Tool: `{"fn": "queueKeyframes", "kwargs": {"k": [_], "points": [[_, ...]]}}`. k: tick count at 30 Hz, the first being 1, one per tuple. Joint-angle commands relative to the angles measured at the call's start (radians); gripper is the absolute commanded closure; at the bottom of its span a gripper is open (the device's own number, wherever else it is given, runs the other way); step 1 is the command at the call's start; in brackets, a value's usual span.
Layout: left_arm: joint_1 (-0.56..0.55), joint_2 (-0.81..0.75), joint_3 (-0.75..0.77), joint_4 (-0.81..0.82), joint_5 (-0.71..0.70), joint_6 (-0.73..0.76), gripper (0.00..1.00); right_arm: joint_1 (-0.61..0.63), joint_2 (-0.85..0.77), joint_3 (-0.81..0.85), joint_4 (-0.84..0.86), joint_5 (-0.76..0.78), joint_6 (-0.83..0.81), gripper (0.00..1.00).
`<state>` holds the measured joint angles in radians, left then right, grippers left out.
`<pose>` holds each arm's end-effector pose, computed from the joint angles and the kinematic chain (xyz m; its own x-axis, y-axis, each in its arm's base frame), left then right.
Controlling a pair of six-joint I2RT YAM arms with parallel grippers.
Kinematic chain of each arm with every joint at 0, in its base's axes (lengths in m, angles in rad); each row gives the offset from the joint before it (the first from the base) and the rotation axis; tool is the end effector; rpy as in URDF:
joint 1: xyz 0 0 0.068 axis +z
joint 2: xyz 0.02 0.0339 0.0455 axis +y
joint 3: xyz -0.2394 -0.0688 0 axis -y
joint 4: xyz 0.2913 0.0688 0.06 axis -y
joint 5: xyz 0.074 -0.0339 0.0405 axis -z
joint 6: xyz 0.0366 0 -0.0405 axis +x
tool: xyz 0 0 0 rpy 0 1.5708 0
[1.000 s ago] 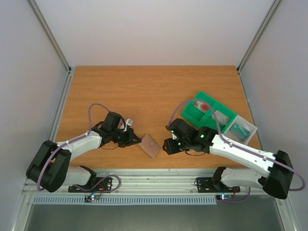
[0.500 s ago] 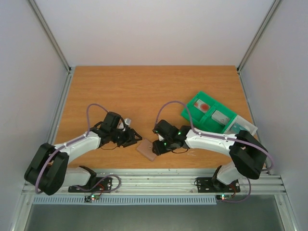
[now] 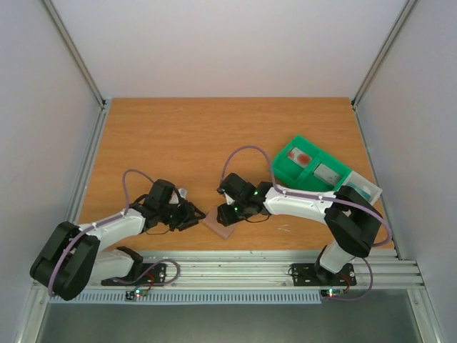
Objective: Take the credit cards out of the card holder
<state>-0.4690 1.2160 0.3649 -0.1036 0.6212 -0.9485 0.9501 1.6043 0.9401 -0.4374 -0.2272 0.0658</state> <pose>0.1990 -0.1247 0.0738 -0.9668 -0.2508 0.0491 -0.2024 0.6340 -0.7464 0.1933 0.2846 0.1226 -0.5736 -0.6922 -0.4380 -0.8159 0.5305 0.2302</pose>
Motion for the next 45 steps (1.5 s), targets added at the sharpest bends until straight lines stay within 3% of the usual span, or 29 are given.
{"fn": "queueKeyframes", "kwargs": {"k": [1,26,41,45], "points": [[-0.006,-0.031,-0.045,0.128,0.011,-0.054,0.61,0.005,0.049,0.054,0.017,-0.025,-0.018,0.57],[-0.007,0.083,-0.092,0.336,0.064,-0.142,0.66,0.023,0.138,0.057,-0.065,0.107,-0.040,0.62],[-0.007,0.131,-0.096,0.367,0.045,-0.149,0.69,0.033,0.080,0.019,-0.059,0.155,-0.027,0.98],[-0.008,0.149,-0.098,0.381,0.042,-0.149,0.69,0.033,0.059,0.004,-0.057,0.170,-0.019,0.99]]}}
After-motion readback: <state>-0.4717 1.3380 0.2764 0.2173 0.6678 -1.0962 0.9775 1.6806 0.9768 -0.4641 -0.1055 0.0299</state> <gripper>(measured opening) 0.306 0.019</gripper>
